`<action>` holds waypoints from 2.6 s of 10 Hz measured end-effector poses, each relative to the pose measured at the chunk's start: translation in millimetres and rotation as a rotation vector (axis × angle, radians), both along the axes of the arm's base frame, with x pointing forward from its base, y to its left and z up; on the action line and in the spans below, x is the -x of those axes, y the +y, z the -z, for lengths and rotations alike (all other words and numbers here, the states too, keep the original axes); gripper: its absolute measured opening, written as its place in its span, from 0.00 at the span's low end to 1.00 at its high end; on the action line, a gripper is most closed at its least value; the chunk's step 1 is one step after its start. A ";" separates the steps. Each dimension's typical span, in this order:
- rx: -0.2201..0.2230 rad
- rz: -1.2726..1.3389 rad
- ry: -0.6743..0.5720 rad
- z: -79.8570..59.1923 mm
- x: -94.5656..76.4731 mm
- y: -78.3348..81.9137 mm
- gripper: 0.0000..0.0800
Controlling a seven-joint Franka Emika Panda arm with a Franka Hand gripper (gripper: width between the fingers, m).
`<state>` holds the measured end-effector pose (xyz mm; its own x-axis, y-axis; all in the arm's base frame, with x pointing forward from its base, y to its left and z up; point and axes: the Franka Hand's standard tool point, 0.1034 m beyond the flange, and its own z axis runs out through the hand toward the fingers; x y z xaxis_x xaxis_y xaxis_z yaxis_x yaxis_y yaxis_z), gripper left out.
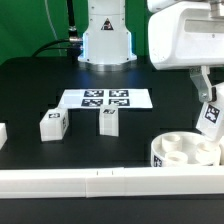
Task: Assemble stool
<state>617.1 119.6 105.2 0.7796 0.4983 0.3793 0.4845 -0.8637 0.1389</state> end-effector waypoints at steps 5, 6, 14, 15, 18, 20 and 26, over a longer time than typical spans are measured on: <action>-0.001 -0.005 0.011 16.0 6.1 2.6 0.41; -0.001 -0.005 0.013 17.5 6.6 2.4 0.41; -0.014 0.009 -0.025 19.7 2.1 -3.8 0.60; -0.006 0.005 -0.008 20.4 1.3 -5.3 0.60; 0.001 -0.001 0.014 8.3 2.6 -1.3 0.81; 0.014 -0.001 0.054 -5.9 2.7 -0.9 0.81; 0.030 0.007 0.143 -5.9 6.4 -0.6 0.81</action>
Offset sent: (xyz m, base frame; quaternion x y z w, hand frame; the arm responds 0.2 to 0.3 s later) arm -0.0072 0.0032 -0.0121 -0.0028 0.0230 0.0100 0.9997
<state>610.7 119.0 111.1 0.8281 0.5023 0.2489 0.4954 -0.8635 0.0946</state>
